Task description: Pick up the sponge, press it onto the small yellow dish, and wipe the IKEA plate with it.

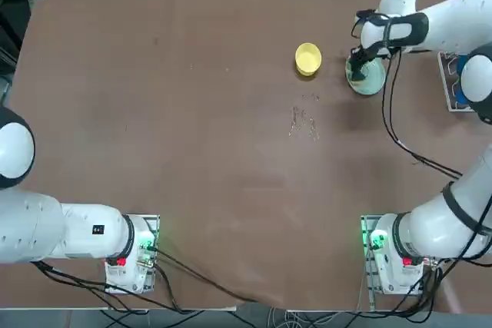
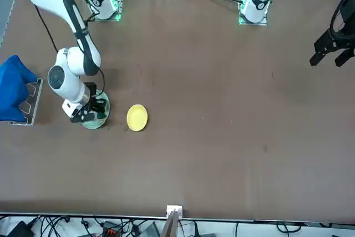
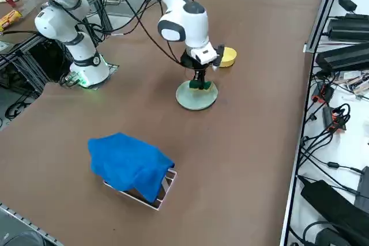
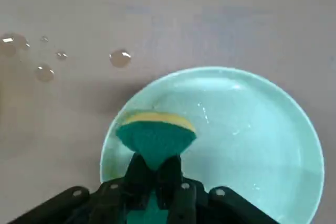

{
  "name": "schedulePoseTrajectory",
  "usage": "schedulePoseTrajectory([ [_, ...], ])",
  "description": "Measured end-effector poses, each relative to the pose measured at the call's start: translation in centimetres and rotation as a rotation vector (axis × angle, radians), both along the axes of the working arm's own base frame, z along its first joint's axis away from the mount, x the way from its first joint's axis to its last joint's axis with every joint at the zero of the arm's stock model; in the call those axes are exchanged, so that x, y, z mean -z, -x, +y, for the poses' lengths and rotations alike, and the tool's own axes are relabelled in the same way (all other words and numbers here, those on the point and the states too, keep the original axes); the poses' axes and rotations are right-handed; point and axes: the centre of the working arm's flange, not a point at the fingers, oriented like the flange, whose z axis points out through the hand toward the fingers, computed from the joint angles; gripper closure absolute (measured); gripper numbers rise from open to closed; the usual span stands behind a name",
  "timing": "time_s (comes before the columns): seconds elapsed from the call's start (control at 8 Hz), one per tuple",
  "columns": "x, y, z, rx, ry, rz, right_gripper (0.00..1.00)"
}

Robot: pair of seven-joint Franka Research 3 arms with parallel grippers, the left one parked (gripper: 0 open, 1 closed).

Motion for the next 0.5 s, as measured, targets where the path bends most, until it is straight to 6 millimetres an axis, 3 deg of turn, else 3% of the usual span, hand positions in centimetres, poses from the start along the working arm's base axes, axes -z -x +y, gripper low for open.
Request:
schedulePoseTrajectory([
  [0.38,0.2,0.8,-0.8,-0.003,0.001,-0.008,0.91],
  [0.5,0.2,0.9,-2.0,-0.024,0.002,-0.007,0.91],
])
